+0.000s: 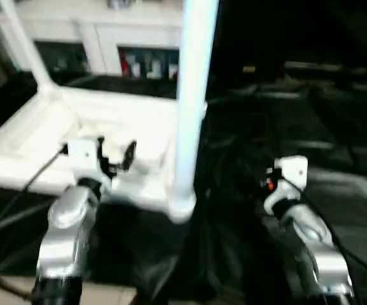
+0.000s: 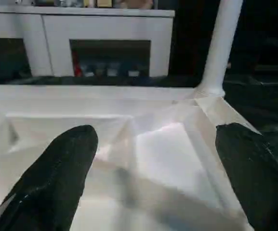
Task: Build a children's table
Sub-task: Move to table
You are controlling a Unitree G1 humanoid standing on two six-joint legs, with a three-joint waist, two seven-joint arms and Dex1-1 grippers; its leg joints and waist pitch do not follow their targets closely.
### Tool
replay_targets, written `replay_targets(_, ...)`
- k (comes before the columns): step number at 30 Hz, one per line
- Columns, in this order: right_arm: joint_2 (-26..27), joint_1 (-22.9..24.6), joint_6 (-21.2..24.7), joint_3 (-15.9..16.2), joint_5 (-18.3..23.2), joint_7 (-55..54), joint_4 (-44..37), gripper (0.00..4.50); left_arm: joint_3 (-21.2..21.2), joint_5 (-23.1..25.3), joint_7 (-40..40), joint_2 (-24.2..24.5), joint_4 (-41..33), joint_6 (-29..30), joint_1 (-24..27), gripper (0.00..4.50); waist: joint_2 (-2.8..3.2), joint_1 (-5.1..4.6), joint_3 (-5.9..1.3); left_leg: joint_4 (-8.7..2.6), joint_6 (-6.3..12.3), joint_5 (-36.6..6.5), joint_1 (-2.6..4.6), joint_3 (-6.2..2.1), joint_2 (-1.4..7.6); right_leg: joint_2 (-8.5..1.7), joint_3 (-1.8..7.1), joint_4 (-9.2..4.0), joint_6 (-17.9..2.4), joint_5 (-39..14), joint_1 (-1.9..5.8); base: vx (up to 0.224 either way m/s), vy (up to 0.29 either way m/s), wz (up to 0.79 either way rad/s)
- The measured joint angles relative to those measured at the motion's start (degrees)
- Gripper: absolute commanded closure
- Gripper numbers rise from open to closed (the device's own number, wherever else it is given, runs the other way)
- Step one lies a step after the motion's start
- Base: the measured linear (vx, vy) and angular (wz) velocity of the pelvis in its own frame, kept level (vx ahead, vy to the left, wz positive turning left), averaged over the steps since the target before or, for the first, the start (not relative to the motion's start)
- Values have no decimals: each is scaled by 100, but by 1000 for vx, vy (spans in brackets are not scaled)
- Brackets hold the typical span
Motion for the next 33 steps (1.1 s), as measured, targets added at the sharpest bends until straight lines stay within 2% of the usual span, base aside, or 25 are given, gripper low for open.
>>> replay_targets(1,-4,10,0,3,-3,15,2,118,-20,1,0,-9,-4,0,6,8,-40,13,24,-55,-116,-76,27,59,4,-64,-21,-61,22,23,-31,-153,54,2)
replay_targets(2,-18,2,0,4,-15,20,5,118,-26,1,0,-24,-9,0,20,8,-90,41,68,137,-330,-296,42,-7,-7,-135,-30,-128,61,57,-21,-169,49,-4)
replay_targets(3,-24,-19,-2,16,-34,30,6,118,-12,0,0,-31,-14,0,97,8,-47,90,107,531,-510,-447,170,-397,38,-217,-168,-178,90,106,80,-95,111,-46)
replay_targets(4,-37,-32,-12,9,-35,34,-4,118,-11,0,0,-31,-15,0,121,8,40,50,112,601,-519,-580,323,-608,148,-264,-349,-195,108,119,149,-95,111,-46)
replay_targets(5,-23,-41,-24,5,-36,31,0,118,-12,-2,2,-2,-22,1,87,8,95,-83,151,575,-517,-613,343,-596,214,-262,-439,-273,109,113,199,-68,129,-37)
replay_targets(6,-13,12,-21,14,-37,35,11,118,-21,-4,2,1,-33,2,50,8,79,-215,192,446,-534,-608,360,-590,231,-173,-364,-455,74,104,248,-124,98,5)
replay_targets(9,-27,28,-21,13,-37,53,21,118,-45,-11,8,-2,-37,7,52,8,22,-329,205,165,-534,-608,421,-513,158,-152,-242,-647,-145,179,313,-119,81,0)
replay_targets(11,-27,19,-23,15,-38,63,23,118,-55,-16,24,-3,-41,15,57,8,-21,-318,208,83,-534,-608,481,-440,130,-172,-189,-696,-132,194,325,-120,40,-6)
replay_targets(14,-53,35,-24,6,-45,68,58,118,-122,-37,33,-30,-97,34,55,8,-58,-235,214,-257,-535,-607,511,-173,185,-204,-171,-618,-42,-129,265,-142,-55,17)
replay_targets(15,-69,42,-25,-6,-48,68,63,118,-161,-38,29,-40,-118,35,50,8,-197,-137,229,-329,-572,-579,611,39,231,-245,-38,-528,-37,-321,124,-49,-137,28)
replay_targets(16,-116,10,-35,3,-51,80,78,118,-165,-44,24,-77,-181,33,131,8,-236,-70,242,22,-617,-727,631,-14,255,-258,-8,-527,52,-278,56,-49,-137,28)
replay_targets(17,-130,-36,-66,-7,-51,82,76,118,-164,-44,24,-78,-192,35,194,8,-189,29,228,358,-576,-715,649,-313,202,-252,23,-527,121,-217,75,29,-59,-6)
replay_targets(18,-146,-51,-91,-34,-51,82,74,118,-182,-42,27,-78,-193,44,187,8,-162,93,222,530,-550,-735,805,-528,119,-253,48,-555,135,-114,21,0,0,0)
replay_targets(19,-170,-19,-92,-52,-53,83,75,118,-228,-43,27,-86,-199,47,149,8,-138,100,221,374,-484,-789,963,-530,123,-249,52,-605,131,13,-12,0,0,0)
replay_targets(21,-169,39,-90,-77,-62,82,143,118,-270,-36,32,-96,-204,48,166,8,-209,96,285,217,-458,-817,1062,-267,109,-280,281,-789,-30,274,-30,-196,71,28)
replay_targets(23,-126,27,-93,7,-64,118,154,118,-247,37,88,-47,-196,26,286,8,-143,-20,297,112,-317,-730,1064,-77,142,-269,250,-899,-275,233,41,-197,98,25)
replay_targets(24,-71,33,-104,30,-64,132,158,118,-236,87,124,7,-197,-13,269,8,-85,-54,308,91,-287,-711,1025,50,227,-270,10,-648,-486,98,40,-194,132,17)
replay_targets(25,-68,70,-119,23,-64,132,161,118,-250,130,144,29,-200,-37,226,8,-54,47,313,68,-285,-711,971,159,255,-245,-229,-228,-476,103,50,-194,132,17)
replay_targets(26,-126,108,-132,-11,-64,130,173,118,-280,162,162,37,-223,-50,159,8,-108,167,288,43,-284,-711,921,307,283,-166,-336,56,-464,104,144,-140,48,21)
replay_targets(27,-186,88,-136,-34,-64,128,189,118,-298,179,165,17,-271,-82,162,8,-281,309,203,-1,-292,-708,852,506,202,14,-145,11,-373,-49,337,0,0,0)
replay_targets(28,-220,-15,-138,-33,-64,128,234,118,-298,185,174,-40,-252,-87,219,8,-315,333,183,22,-319,-714,783,565,166,109,3,-33,-245,-298,377,0,0,0)
replay_targets(29,-208,-65,-144,-29,-64,128,234,118,-299,188,181,-38,-220,-79,311,8,-247,339,215,135,-402,-829,752,399,120,105,-4,-102,-274,-270,374,0,0,0)
replay_targets(30,-202,-40,-169,-28,-63,128,235,118,-305,178,182,-49,-203,-34,352,8,-128,368,191,271,-311,-885,801,-16,98,187,-8,-187,-296,-179,429,12,68,11)
replay_targets(31,-198,-19,-179,-38,-62,126,246,118,-304,144,180,-56,-207,-20,308,8,-9,367,124,296,-397,-830,827,-141,182,242,-67,-229,-319,-90,411,12,68,11)
replay_targets(33,-170,-21,-182,-28,-62,123,264,118,-284,122,198,-23,-230,3,182,8,-24,265,70,264,-358,-772,693,-139,268,338,13,-296,-441,0,256,-13,35,30)
